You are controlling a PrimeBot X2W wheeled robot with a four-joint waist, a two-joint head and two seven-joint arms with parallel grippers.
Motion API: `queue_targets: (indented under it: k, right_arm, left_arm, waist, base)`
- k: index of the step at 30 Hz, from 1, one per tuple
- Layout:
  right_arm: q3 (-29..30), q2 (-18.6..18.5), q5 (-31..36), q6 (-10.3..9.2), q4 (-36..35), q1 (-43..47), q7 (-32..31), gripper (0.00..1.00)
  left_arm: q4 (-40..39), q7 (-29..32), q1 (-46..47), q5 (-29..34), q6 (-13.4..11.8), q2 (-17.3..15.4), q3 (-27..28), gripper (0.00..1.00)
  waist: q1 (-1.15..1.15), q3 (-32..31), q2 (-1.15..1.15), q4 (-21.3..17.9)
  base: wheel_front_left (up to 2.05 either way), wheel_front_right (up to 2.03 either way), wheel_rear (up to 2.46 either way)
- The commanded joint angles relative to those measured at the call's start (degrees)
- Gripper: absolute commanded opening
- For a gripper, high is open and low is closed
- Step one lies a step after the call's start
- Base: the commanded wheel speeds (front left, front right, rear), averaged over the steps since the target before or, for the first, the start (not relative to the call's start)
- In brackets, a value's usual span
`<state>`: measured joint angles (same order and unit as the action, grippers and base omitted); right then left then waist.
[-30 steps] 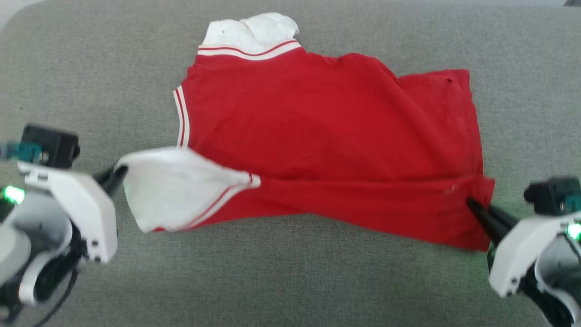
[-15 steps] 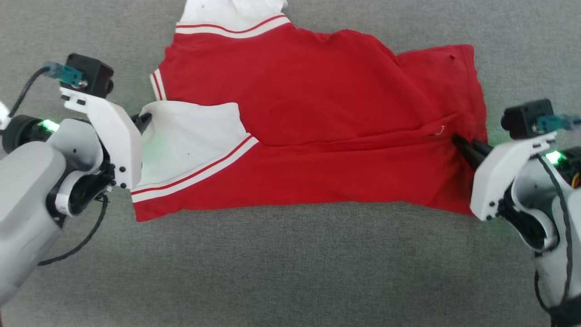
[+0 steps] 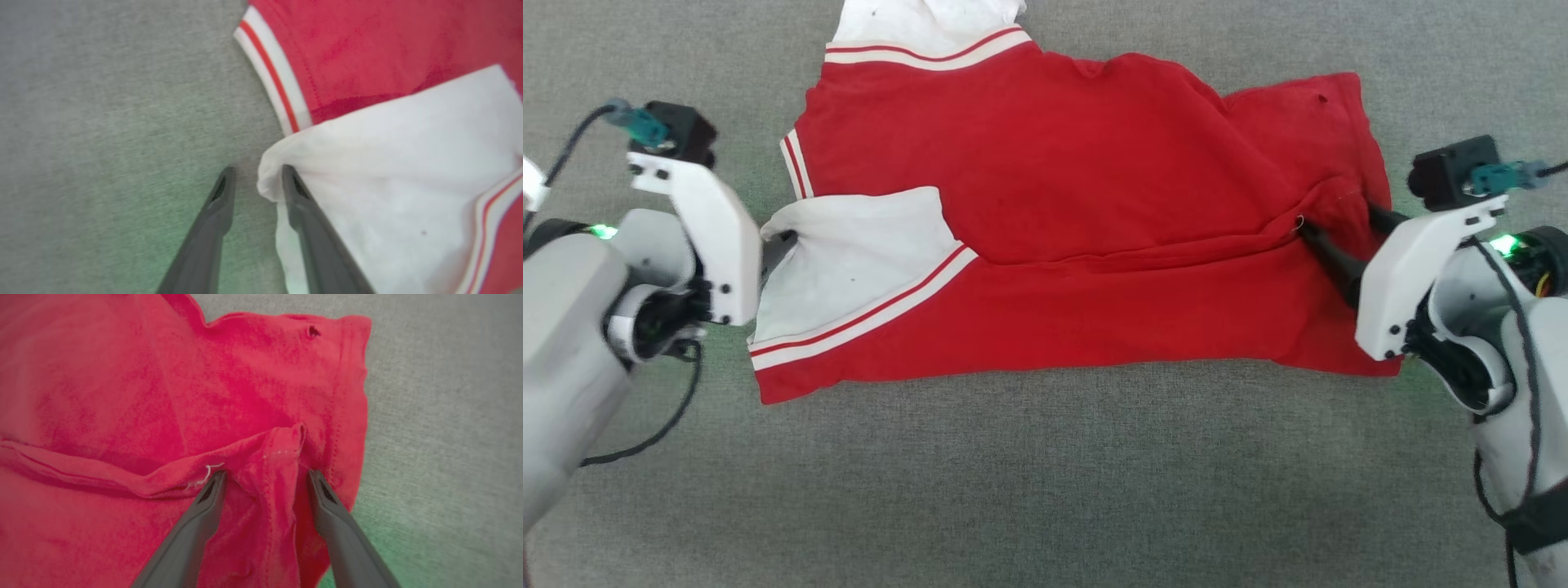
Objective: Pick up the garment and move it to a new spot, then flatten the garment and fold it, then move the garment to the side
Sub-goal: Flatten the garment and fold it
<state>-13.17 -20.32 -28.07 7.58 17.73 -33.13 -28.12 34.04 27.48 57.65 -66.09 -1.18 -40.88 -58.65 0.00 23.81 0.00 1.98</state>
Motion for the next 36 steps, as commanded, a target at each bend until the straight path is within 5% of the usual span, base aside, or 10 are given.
queue_targets:
  k: [1, 7, 16, 24, 31, 36]
  right_arm:
    - [0.3, -0.4, 0.3, -0.14, -0.7, 1.0, 0.6, 1.0]
    - [6.1, 0.3, 1.7, -0.09, -8.1, 4.6, 5.0, 1.0]
    - [15.5, 5.8, 7.7, -0.09, -21.1, 13.3, 12.2, 1.0]
    - [19.3, 11.8, 11.1, -0.08, -27.6, 20.6, 17.2, 1.0]
    - [20.0, 14.7, 10.9, -0.09, -29.0, 25.1, 18.0, 1.0]
    - [19.3, 15.7, 9.8, -0.08, -28.9, 28.1, 16.3, 1.0]
  left_arm:
    - [0.1, 0.5, -0.4, 0.6, -0.6, -0.6, -0.5, 1.0]
    - [-7.9, 1.6, -2.2, 0.2, -4.4, -5.5, 0.4, 1.0]
    - [-28.5, 3.4, -9.9, -2.3, -14.9, -14.9, 0.9, 1.0]
    - [-37.2, 2.1, -17.0, -6.0, -22.1, -18.8, 1.5, 1.0]
    - [-36.2, 0.5, -20.1, -8.0, -24.0, -19.5, 2.1, 1.0]
    - [-32.9, 0.3, -22.4, -10.5, -23.1, -17.9, 1.9, 1.0]
  waist:
    - [0.0, -0.2, 0.0, 0.0]
    - [0.0, -1.5, 0.0, 0.2]
    - [0.0, -2.6, 0.0, -0.4]
    - [0.0, -2.6, 0.0, -3.1]
    - [0.0, -2.4, 0.0, -5.1]
    - [0.0, -2.3, 0.0, -6.1]
  base:
    - [0.0, 0.0, 0.0]
    - [0.0, 0.0, 0.0]
    - [0.0, 0.0, 0.0]
    - [0.0, 0.0, 0.0]
    - [0.0, 0.0, 0.0]
    - [0.0, 0.0, 0.0]
